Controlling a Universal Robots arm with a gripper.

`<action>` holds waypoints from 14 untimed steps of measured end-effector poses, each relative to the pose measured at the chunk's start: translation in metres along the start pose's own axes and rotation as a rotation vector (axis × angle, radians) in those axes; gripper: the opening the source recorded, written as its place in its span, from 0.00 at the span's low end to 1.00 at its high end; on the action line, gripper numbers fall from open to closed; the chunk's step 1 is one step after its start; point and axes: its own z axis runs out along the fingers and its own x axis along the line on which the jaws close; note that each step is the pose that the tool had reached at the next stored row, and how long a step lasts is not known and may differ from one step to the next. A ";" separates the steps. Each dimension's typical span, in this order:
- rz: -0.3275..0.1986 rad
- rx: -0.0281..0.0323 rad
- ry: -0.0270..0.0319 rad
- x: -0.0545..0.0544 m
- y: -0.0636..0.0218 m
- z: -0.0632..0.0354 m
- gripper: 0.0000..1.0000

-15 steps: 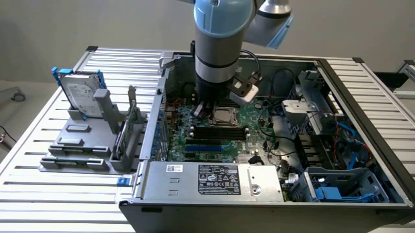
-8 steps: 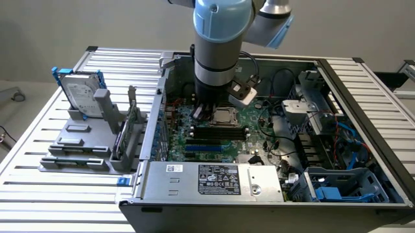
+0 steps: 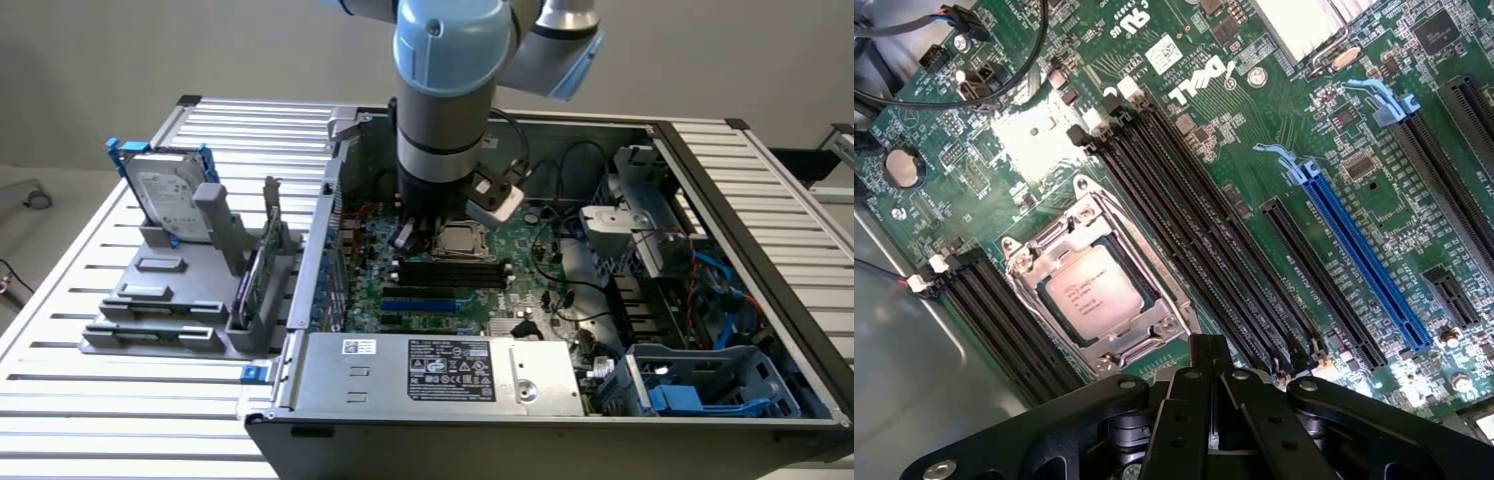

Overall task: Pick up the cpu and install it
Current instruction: 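Install the first cpu locking lever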

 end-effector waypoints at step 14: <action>0.000 0.0025 0.0036 0.000 -0.0022 0.0116 0.11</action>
